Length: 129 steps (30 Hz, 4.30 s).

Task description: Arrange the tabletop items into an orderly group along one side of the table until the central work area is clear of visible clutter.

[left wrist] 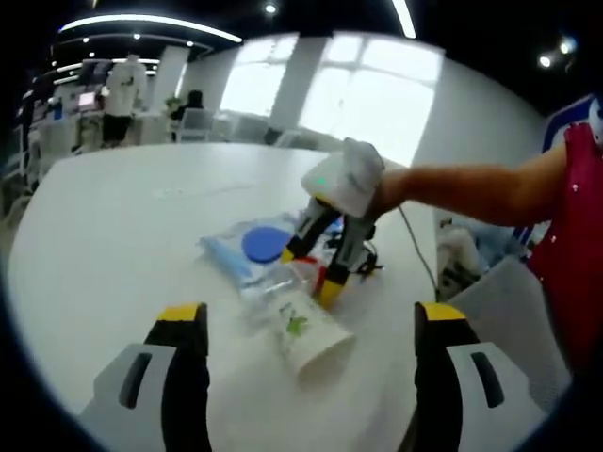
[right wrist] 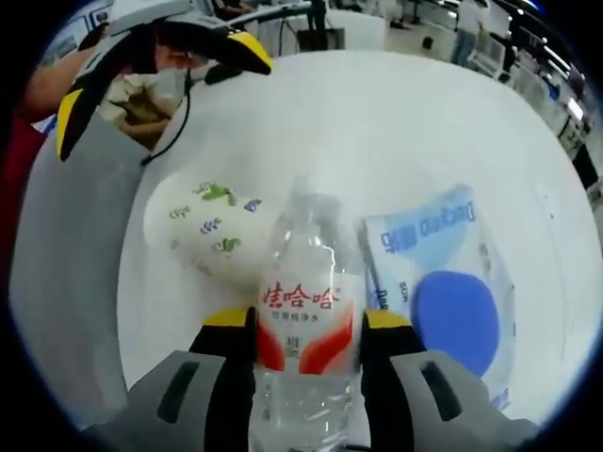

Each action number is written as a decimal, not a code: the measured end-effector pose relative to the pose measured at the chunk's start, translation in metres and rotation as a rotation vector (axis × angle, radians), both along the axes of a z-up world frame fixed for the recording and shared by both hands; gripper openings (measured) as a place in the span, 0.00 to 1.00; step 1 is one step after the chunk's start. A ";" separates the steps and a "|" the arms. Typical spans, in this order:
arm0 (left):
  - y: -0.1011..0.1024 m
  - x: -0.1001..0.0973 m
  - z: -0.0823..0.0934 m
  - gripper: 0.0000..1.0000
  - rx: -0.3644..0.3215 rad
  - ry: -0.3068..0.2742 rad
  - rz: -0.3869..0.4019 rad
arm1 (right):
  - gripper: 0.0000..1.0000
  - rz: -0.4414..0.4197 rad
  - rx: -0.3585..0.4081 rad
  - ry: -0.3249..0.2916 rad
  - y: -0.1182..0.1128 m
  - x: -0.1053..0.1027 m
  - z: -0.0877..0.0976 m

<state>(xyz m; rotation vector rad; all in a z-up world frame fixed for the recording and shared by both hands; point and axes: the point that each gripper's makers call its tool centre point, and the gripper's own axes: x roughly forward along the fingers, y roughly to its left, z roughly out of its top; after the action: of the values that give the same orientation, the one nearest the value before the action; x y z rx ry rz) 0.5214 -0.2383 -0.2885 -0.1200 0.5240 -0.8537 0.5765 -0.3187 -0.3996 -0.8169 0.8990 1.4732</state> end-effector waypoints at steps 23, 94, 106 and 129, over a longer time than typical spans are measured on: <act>-0.005 0.003 0.002 0.86 0.009 -0.003 -0.019 | 0.38 -0.059 0.042 -0.034 -0.004 0.005 0.015; -0.006 0.006 0.006 0.82 0.006 -0.006 -0.022 | 0.36 -0.133 0.119 -0.069 0.002 0.011 0.032; -0.001 0.013 0.023 0.81 -0.010 -0.036 -0.003 | 0.37 -0.192 0.266 -0.138 0.023 0.020 0.075; 0.033 0.065 0.099 0.71 -0.104 -0.206 0.197 | 0.36 -0.306 0.484 -0.229 0.084 0.029 0.152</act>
<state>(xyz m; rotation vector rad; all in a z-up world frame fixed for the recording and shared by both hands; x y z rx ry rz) 0.5860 -0.2057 -0.1899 -0.1738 0.2698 -0.6915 0.6059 -0.2351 -0.2479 -0.4509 0.4412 1.2246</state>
